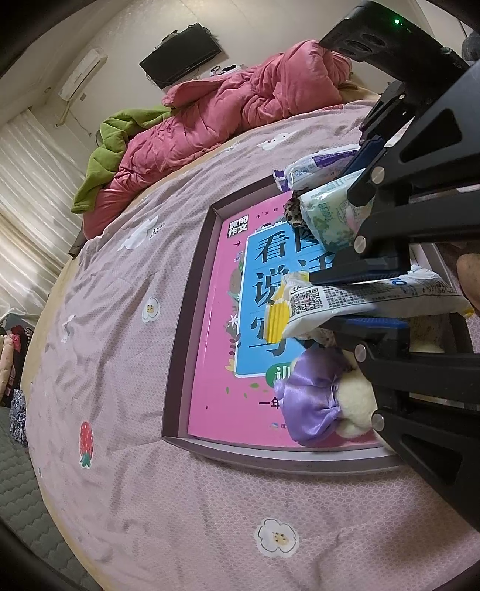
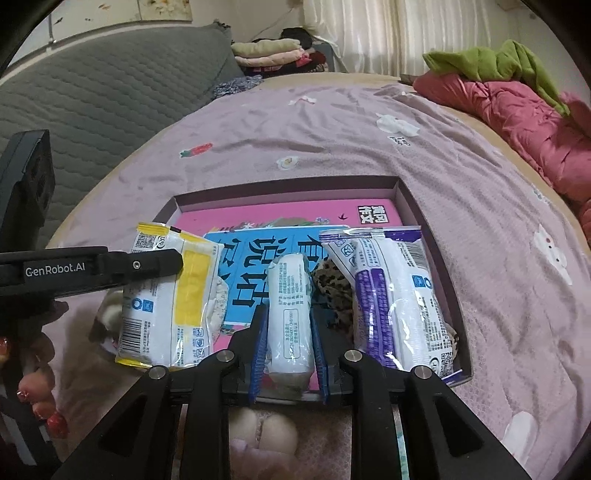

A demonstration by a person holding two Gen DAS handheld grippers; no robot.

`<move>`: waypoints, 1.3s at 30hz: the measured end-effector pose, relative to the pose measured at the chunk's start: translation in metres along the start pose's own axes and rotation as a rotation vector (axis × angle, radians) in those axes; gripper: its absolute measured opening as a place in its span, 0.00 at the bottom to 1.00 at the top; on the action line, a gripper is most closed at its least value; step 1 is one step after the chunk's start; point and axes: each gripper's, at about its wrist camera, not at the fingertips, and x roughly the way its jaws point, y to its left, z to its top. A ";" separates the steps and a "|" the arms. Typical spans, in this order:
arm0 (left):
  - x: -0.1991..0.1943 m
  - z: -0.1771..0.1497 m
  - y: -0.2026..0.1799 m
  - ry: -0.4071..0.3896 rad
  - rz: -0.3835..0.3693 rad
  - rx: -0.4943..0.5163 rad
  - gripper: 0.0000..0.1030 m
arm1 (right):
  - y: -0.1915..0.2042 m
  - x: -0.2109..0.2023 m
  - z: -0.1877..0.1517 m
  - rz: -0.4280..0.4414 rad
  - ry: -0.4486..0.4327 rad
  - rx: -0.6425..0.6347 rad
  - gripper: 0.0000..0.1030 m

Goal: Organize soft objects

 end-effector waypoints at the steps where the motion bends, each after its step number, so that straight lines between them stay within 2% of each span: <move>1: 0.000 0.000 0.000 0.000 0.000 -0.001 0.15 | 0.000 0.000 0.000 0.001 -0.001 0.002 0.27; 9: -0.002 0.000 0.002 0.003 0.010 0.000 0.15 | 0.004 -0.008 0.001 0.000 -0.017 -0.032 0.30; 11: -0.002 0.000 0.002 0.003 0.011 -0.004 0.15 | 0.005 -0.012 0.002 -0.003 -0.029 -0.035 0.39; 13: -0.003 -0.001 0.002 0.001 0.016 0.001 0.15 | 0.007 -0.017 0.002 0.004 -0.042 -0.035 0.43; 20: -0.006 -0.002 0.000 -0.004 0.060 0.021 0.17 | 0.013 -0.031 0.004 0.005 -0.073 -0.070 0.44; 39: -0.018 -0.006 0.005 0.006 0.150 0.013 0.22 | 0.010 -0.034 -0.001 0.005 -0.052 -0.046 0.49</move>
